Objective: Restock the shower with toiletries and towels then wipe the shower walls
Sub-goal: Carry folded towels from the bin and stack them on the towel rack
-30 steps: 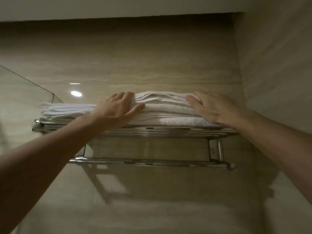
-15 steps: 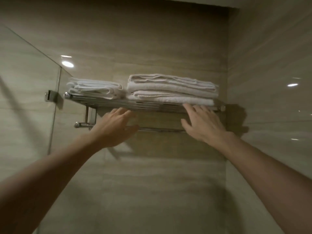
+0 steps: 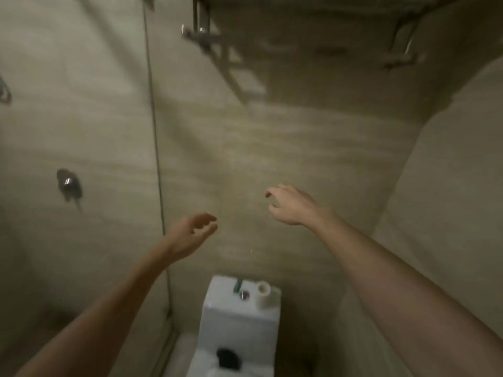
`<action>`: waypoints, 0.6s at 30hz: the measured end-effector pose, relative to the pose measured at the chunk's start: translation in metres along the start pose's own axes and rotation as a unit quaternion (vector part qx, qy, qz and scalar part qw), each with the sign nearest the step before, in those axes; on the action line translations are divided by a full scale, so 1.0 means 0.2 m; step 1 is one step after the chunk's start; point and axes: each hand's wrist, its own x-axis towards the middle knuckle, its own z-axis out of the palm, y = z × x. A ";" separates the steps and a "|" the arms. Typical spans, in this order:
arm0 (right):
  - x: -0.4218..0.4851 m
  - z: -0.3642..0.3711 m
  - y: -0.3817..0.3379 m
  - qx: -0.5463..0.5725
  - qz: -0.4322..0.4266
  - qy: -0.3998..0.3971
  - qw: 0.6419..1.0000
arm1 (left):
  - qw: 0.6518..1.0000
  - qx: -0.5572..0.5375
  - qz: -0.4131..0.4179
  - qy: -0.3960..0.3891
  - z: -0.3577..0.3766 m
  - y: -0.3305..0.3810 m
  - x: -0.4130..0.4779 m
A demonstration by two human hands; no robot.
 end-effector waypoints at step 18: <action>-0.67 1.85 -0.58 -0.033 -0.294 -0.449 0.843 | 0.601 -0.240 -0.696 0.311 1.39 -0.29 -2.91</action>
